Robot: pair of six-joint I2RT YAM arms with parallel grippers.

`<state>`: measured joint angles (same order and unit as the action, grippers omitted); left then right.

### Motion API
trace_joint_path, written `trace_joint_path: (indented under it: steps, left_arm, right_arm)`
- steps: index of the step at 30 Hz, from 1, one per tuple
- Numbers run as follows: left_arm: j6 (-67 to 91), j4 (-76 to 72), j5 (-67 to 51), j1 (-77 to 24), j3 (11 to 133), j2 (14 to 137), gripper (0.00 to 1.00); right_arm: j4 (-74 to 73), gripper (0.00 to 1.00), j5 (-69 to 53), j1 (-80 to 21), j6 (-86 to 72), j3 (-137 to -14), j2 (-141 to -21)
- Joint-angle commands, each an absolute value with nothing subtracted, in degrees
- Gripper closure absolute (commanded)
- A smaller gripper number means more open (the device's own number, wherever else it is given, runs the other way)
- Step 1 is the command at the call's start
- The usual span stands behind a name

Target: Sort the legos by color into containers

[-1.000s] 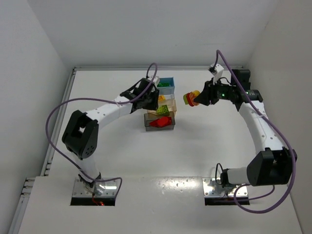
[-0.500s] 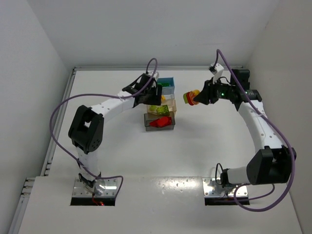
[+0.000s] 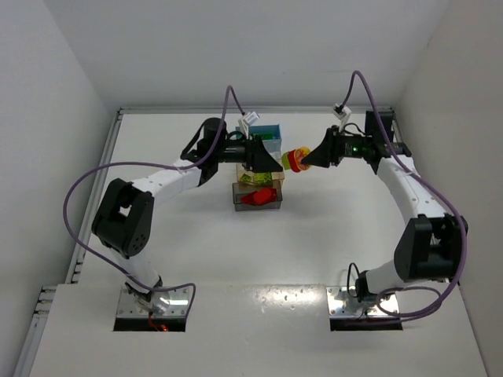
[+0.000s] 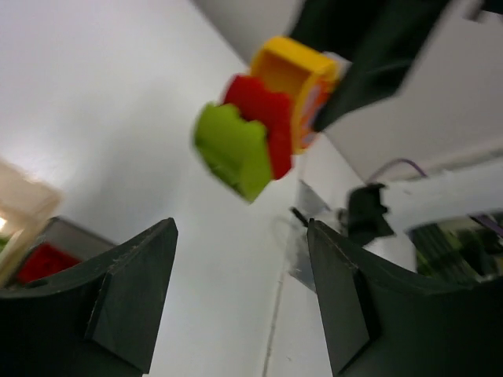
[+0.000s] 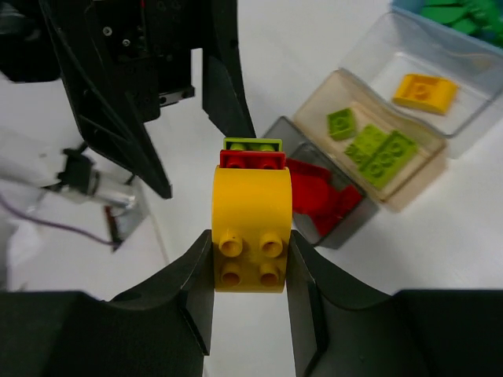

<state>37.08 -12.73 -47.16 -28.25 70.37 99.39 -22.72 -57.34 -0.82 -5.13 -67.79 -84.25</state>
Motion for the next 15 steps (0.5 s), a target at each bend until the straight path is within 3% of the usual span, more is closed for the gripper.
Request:
trace_joint_path:
  steps: [1,15]
  left_arm:
    - [51.9,-39.3,-65.6,-27.8,67.1,97.7,0.27]
    - [47.2,-34.4,-64.7,-27.8,68.2,98.8,0.28]
  right_arm:
    - [-11.6,0.98,-74.0,-0.5,-14.9,-66.1,-86.2]
    - [-6.4,0.98,-80.4,-1.1,-20.9,-65.0,-86.8]
